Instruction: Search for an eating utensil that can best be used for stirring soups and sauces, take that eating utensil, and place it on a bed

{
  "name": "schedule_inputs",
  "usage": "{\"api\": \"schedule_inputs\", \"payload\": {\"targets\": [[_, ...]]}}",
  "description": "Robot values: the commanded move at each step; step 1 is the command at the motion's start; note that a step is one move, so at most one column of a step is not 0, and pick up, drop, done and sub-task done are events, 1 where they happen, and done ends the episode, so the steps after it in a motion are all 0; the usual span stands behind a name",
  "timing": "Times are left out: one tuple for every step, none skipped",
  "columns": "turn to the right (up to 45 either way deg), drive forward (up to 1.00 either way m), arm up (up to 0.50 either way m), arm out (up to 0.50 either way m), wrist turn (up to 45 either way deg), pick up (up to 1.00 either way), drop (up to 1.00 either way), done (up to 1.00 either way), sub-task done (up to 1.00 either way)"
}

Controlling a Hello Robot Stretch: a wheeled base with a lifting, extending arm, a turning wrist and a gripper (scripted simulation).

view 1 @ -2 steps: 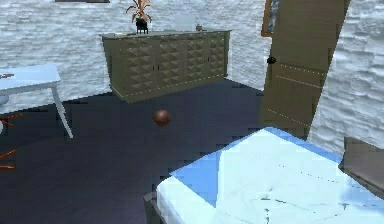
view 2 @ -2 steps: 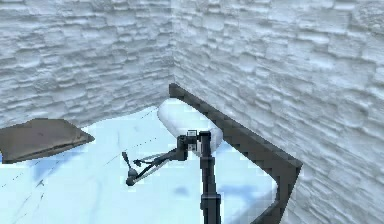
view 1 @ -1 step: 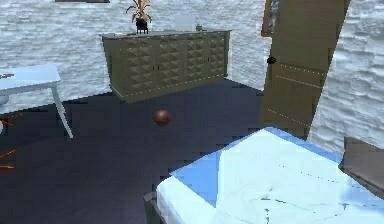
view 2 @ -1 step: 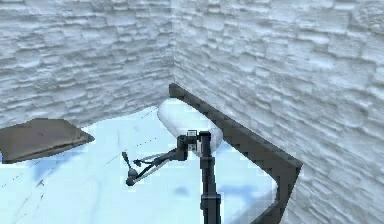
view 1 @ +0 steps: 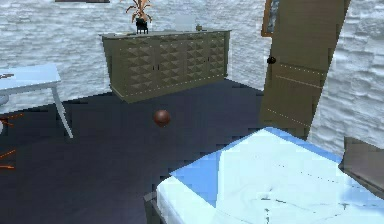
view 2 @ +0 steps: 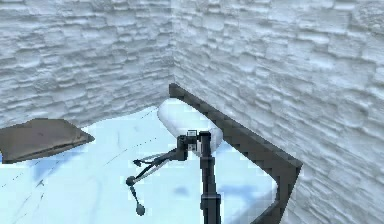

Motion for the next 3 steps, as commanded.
{"api": "schedule_inputs", "payload": {"targets": [[0.0,0.0,0.1,0.0,0.0,0.0,0.0,0.0,0.0],[0.0,0.0,0.0,-0.08,0.0,0.0,0.0,0.0,0.0],[0.0,0.0,0.0,0.0,0.0,0.0,0.0,1.0,0.0]]}}
